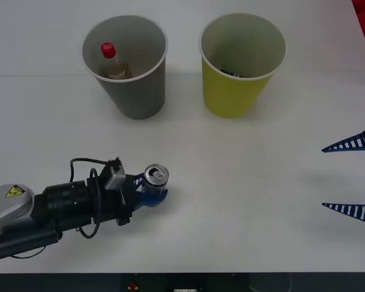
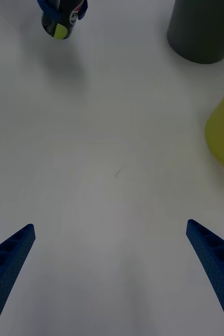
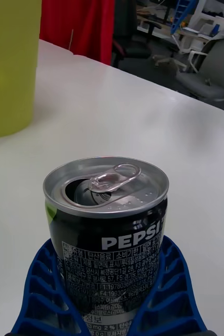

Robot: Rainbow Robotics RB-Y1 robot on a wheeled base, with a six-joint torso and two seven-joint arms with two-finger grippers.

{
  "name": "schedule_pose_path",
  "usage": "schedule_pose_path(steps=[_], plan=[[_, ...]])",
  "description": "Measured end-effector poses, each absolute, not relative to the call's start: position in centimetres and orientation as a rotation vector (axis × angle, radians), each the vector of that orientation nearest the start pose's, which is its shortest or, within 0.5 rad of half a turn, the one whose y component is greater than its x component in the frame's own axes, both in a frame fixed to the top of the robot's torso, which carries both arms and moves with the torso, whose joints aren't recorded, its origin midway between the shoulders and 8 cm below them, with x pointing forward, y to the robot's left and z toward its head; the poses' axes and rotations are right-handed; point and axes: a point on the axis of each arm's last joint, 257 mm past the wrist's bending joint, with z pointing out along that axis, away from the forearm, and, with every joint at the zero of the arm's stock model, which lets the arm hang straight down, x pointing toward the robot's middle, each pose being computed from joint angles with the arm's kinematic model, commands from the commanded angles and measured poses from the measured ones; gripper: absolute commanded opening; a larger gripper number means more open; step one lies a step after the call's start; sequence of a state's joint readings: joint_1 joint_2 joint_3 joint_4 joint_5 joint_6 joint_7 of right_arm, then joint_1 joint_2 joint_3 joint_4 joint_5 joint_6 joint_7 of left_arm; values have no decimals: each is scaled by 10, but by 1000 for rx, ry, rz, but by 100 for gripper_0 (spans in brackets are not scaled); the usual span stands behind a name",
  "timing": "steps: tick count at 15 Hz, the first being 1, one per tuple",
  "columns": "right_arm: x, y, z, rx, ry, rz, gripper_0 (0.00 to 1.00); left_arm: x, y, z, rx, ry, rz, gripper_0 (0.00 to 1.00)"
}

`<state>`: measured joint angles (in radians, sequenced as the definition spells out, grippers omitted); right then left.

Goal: Put the can into the green bin and the plastic bottle into the gray bin

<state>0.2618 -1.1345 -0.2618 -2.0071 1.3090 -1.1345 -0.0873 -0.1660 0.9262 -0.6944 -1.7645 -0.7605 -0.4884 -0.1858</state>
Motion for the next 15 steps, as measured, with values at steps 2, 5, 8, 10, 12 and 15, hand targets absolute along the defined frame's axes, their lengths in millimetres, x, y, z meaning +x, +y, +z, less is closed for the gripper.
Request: schedule_pose_path(steps=[2, 5, 8, 10, 12, 15], plan=[[341, -286, -167, -1634, 1596, 209, 100, 377, 71, -236, 1040, 1596, -741, 0], [341, -286, -167, -1634, 1596, 209, 100, 377, 71, -220, 1014, 1652, -748, 0], [341, -286, -167, -1634, 1596, 209, 100, 376, 72, -203, 1005, 1723, -776, 0], [341, -286, -167, -1634, 1596, 209, 100, 374, 72, -191, 1013, 1776, -782, 0], [341, -286, -167, -1634, 1596, 209, 100, 373, 70, -177, 1012, 1829, -776, 0], [341, -286, -167, -1634, 1596, 209, 100, 381, 60, -150, 1006, 1880, -733, 0]])
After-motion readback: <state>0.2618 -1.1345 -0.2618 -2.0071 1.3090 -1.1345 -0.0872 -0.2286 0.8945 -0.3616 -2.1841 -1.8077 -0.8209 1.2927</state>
